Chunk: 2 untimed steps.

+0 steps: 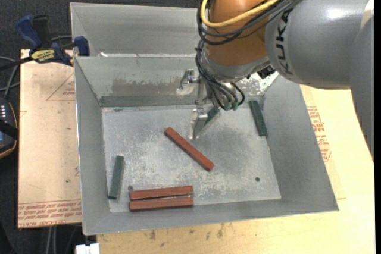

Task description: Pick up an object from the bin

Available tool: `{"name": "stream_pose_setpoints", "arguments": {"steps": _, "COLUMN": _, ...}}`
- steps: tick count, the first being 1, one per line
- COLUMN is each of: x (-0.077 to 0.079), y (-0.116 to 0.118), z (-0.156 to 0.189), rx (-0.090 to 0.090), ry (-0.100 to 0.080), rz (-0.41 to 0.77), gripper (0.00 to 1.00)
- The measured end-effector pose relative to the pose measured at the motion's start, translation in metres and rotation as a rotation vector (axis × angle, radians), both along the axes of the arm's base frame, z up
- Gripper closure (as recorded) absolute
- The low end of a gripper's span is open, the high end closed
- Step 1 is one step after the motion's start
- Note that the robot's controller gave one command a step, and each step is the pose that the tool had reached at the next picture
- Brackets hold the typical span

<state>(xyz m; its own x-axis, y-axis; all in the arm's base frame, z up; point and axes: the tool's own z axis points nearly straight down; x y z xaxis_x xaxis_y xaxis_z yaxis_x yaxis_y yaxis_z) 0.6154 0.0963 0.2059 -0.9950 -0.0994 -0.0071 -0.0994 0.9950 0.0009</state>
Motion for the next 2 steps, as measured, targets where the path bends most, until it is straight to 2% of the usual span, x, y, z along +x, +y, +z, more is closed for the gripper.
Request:
{"name": "stream_pose_setpoints", "arguments": {"steps": 1, "x": 0.009, "y": 0.001, "z": -0.067, "rx": 0.0, "ry": 0.0, "rz": 0.105, "gripper": 0.0}}
{"name": "stream_pose_setpoints", "arguments": {"steps": 2, "x": -0.008, "y": -0.007, "z": -0.093, "rx": -0.001, "ry": 0.015, "rz": 0.067, "gripper": 0.0}}
